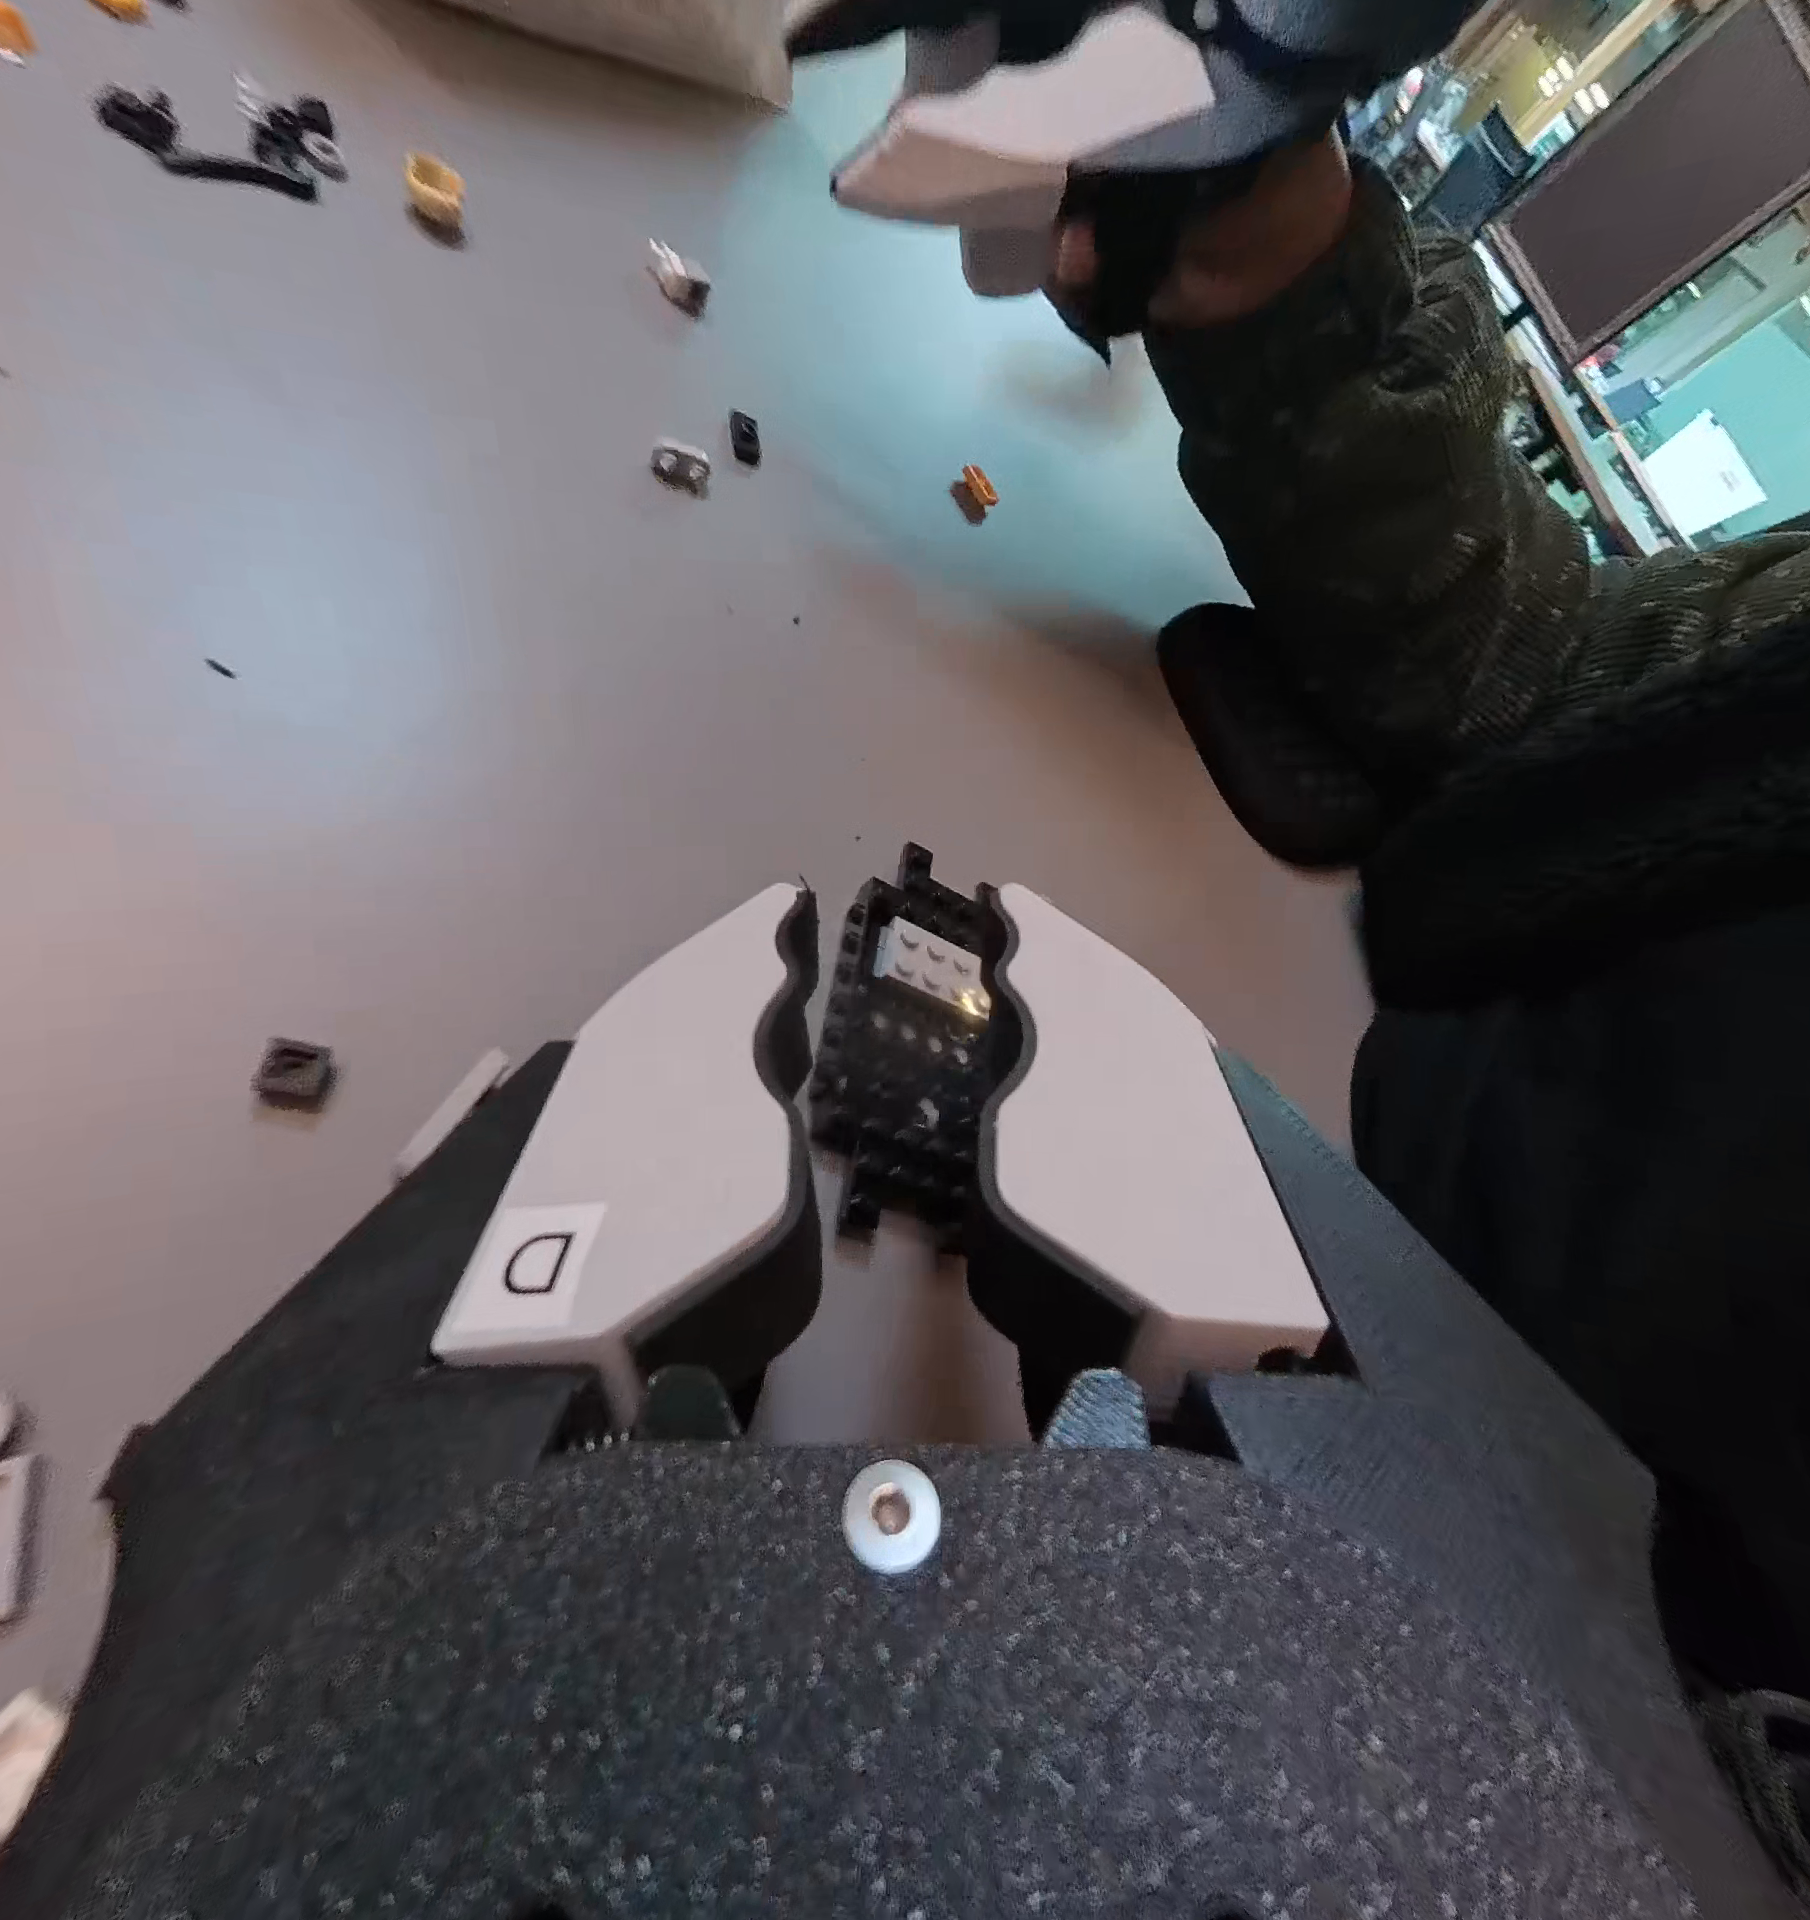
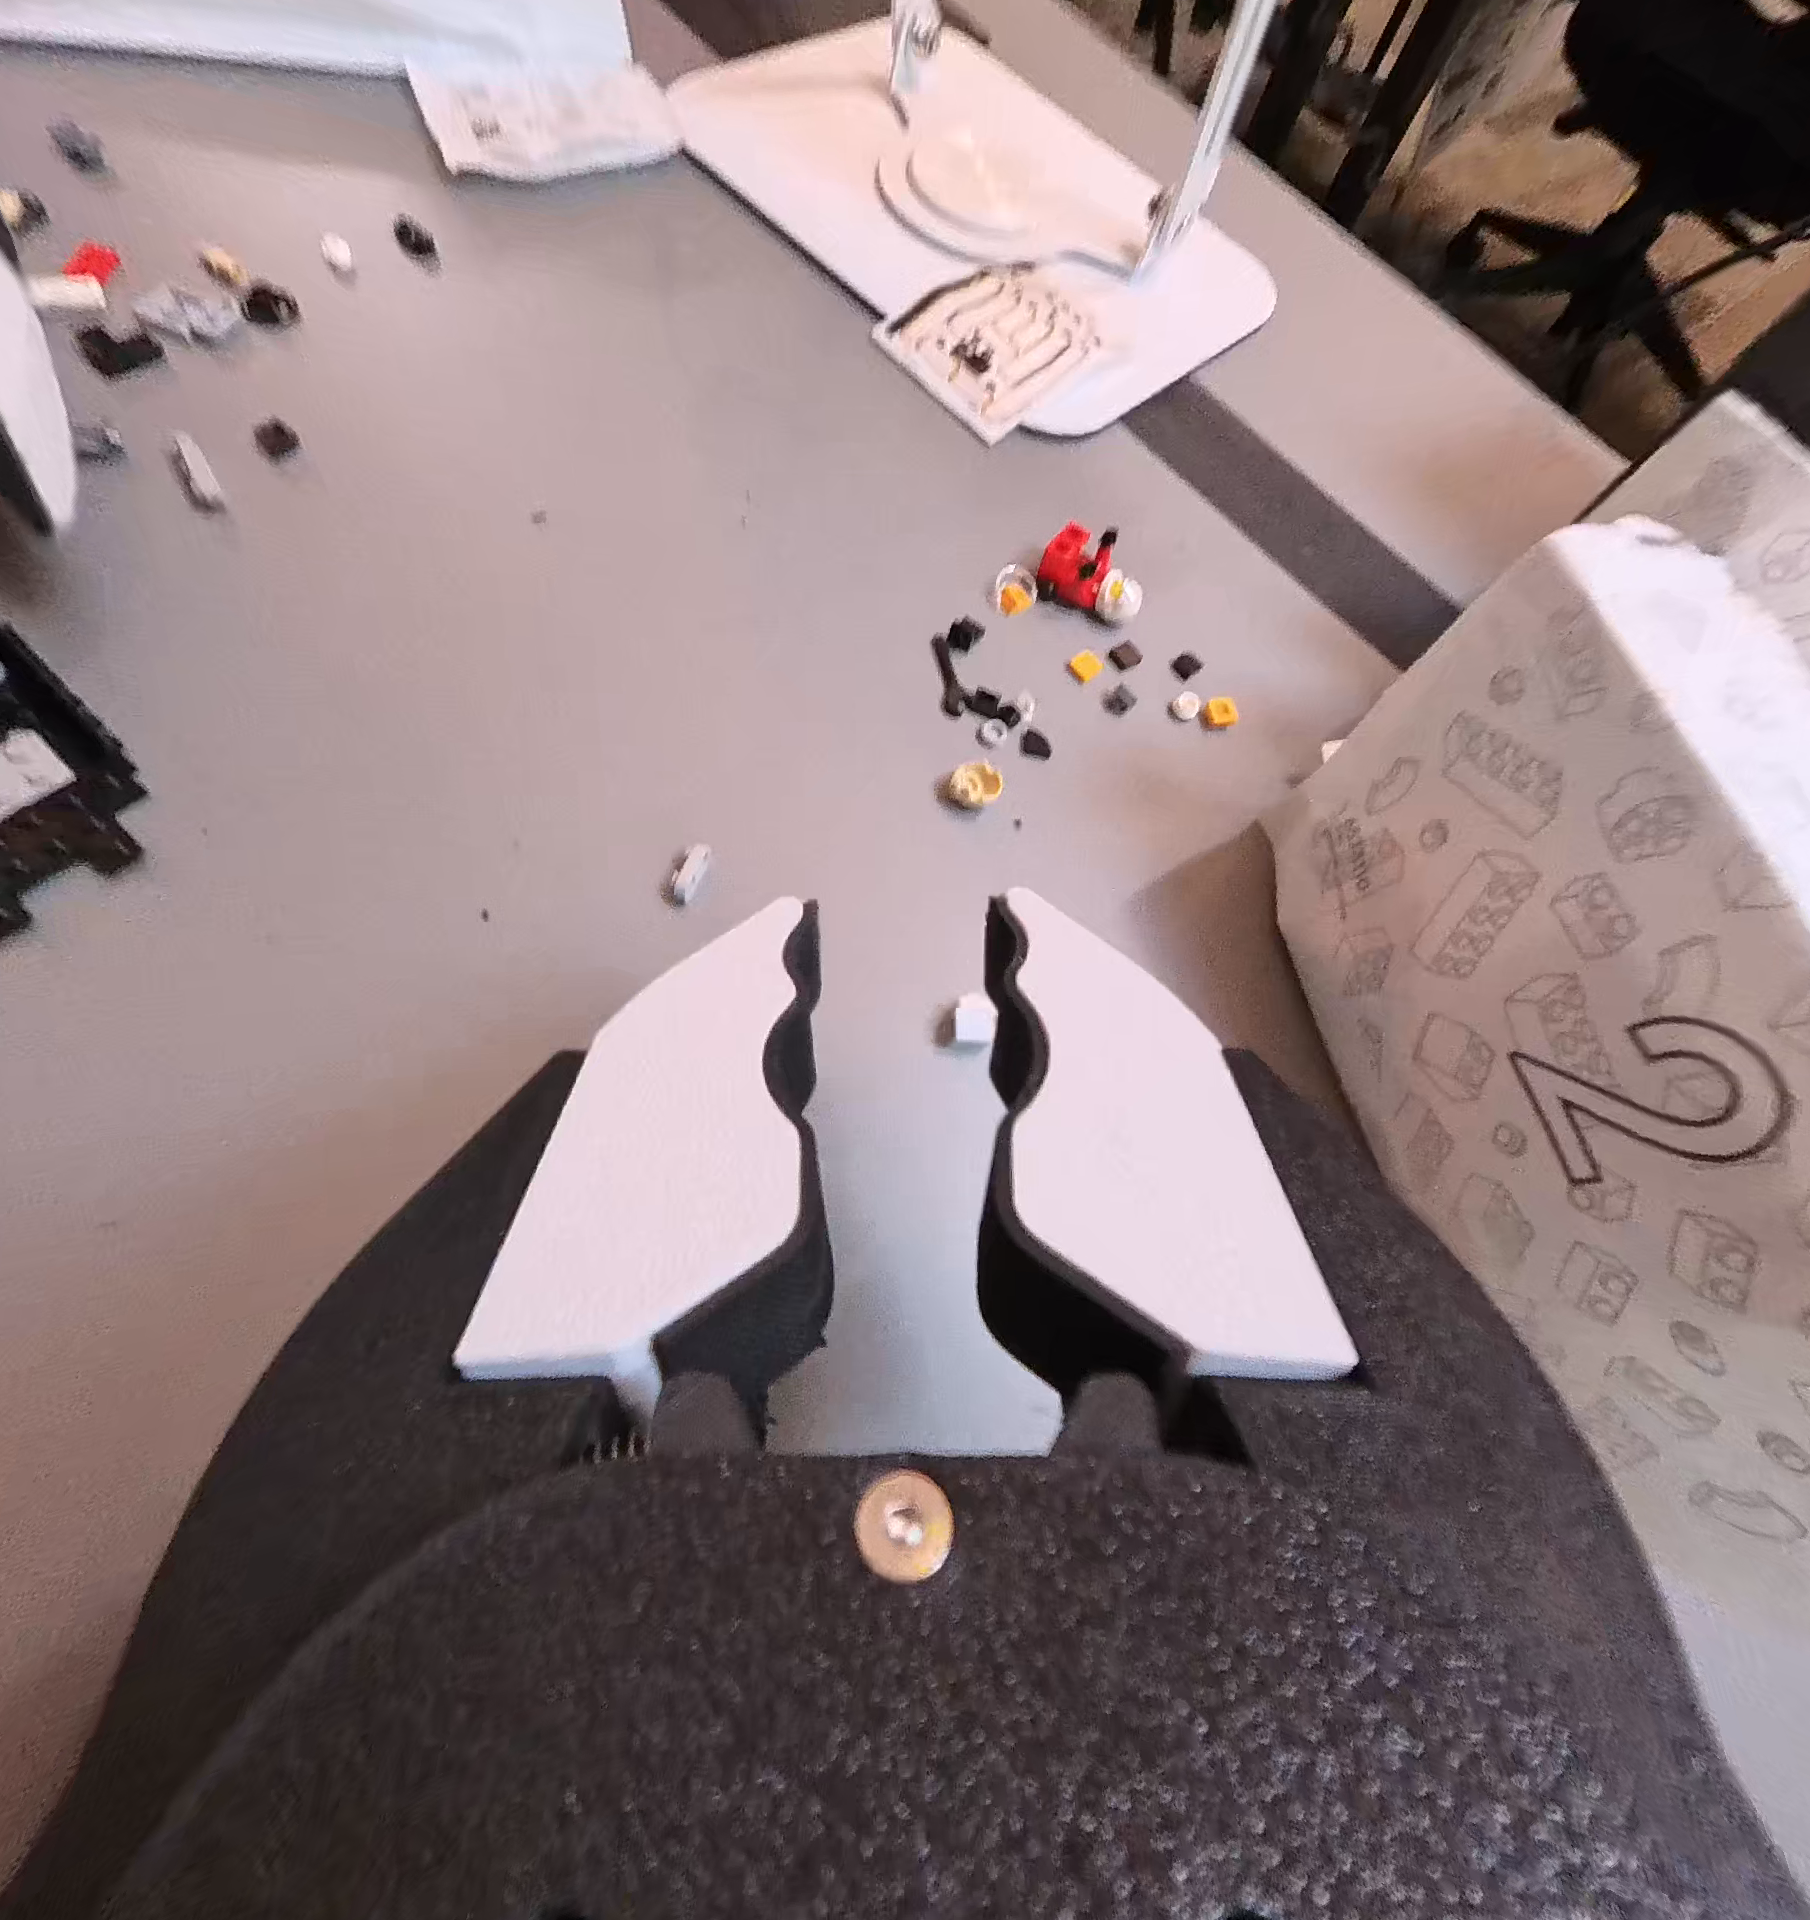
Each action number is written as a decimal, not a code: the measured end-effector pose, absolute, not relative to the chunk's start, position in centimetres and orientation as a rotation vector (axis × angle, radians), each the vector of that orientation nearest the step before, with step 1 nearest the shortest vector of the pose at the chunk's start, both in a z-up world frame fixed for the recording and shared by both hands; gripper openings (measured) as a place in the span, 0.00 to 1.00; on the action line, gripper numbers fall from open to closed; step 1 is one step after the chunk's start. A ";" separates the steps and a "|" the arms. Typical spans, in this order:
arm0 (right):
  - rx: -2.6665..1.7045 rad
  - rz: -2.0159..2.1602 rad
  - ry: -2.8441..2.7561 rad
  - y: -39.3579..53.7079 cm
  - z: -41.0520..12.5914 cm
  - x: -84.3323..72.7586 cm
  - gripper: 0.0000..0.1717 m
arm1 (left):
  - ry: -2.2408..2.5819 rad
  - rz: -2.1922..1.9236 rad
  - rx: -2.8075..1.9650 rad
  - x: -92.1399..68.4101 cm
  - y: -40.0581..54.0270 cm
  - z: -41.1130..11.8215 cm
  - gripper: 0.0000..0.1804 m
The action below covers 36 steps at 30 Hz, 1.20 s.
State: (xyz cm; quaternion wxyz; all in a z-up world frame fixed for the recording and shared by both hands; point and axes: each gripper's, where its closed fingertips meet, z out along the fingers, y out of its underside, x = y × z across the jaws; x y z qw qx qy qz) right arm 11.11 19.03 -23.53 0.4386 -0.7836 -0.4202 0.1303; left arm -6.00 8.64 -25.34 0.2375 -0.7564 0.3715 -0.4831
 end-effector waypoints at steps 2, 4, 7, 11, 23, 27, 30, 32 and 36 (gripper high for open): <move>-1.988 0.315 -1.106 18.6 -24.9 11.0 0.18 | 1.000 -1.260 -2.071 -6.5 9.4 -25.5 0.14; -2.037 0.300 -1.182 18.0 -26.5 10.7 0.17 | 0.992 -1.193 -2.071 -7.0 10.1 -25.7 0.13; -2.088 0.295 -1.243 17.4 -28.2 10.2 0.17 | 0.994 -1.113 -2.055 -7.5 10.7 -25.7 0.11; -2.062 0.354 -1.237 17.2 -28.3 7.9 0.17 | 1.012 -1.058 -2.059 -7.6 10.9 -26.1 0.10; -1.710 0.622 -1.452 12.4 -25.6 -0.1 0.02 | 1.193 -0.762 -1.826 -6.2 10.5 -24.9 0.15; -1.596 0.816 -1.516 8.7 -24.1 -3.1 0.02 | 1.366 -0.616 -1.638 -4.6 8.7 -24.3 0.17; -1.563 0.832 -1.571 7.5 -24.2 -3.9 0.02 | 1.408 -0.653 -1.578 -3.8 7.5 -23.9 0.13; -1.565 0.829 -1.584 7.3 -24.5 -3.9 0.02 | 1.415 -0.665 -1.568 -3.8 7.2 -23.8 0.03; -1.539 0.878 -1.562 7.0 -23.8 -4.0 0.02 | 1.417 -0.647 -1.598 -4.0 7.4 -24.2 0.00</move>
